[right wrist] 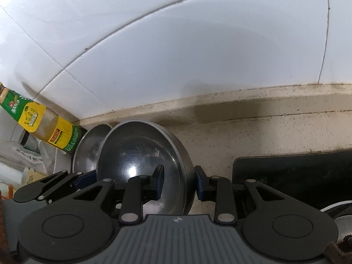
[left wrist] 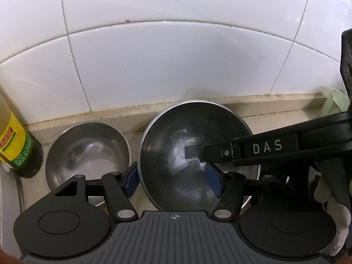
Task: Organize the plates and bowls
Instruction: 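Lower the held steel bowl into the other steel bowl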
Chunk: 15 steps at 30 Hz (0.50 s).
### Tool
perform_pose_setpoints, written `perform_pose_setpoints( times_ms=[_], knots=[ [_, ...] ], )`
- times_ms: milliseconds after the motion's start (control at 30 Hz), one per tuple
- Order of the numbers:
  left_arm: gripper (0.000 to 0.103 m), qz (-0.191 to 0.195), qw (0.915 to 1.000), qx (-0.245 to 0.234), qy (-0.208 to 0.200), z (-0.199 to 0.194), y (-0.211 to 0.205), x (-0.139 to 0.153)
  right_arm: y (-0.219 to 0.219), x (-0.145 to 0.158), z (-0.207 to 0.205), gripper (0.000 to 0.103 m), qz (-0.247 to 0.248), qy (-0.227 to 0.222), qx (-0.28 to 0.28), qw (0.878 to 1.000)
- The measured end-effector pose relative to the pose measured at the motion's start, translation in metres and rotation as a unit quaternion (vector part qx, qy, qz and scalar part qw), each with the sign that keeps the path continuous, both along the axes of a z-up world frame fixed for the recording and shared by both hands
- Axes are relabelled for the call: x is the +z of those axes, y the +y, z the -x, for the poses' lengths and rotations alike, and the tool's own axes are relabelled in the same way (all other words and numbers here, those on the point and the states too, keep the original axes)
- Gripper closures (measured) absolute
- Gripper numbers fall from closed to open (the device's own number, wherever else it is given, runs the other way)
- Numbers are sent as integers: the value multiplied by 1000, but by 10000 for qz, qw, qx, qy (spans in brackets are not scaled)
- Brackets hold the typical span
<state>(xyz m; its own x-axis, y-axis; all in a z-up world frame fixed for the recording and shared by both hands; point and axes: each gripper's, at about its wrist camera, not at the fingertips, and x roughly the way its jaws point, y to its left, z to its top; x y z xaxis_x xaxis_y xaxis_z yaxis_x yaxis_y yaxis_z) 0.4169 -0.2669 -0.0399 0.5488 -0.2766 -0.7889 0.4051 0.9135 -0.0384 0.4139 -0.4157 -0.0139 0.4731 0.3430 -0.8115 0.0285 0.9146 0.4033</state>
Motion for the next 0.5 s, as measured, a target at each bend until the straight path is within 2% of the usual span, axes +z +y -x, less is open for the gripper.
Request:
perform_pose_setpoints(
  times_ms=[500],
  knots=[
    [32,40,9990,215,-385,41,32,41,30,37,22,76,-67,-255,290,9992]
  ],
)
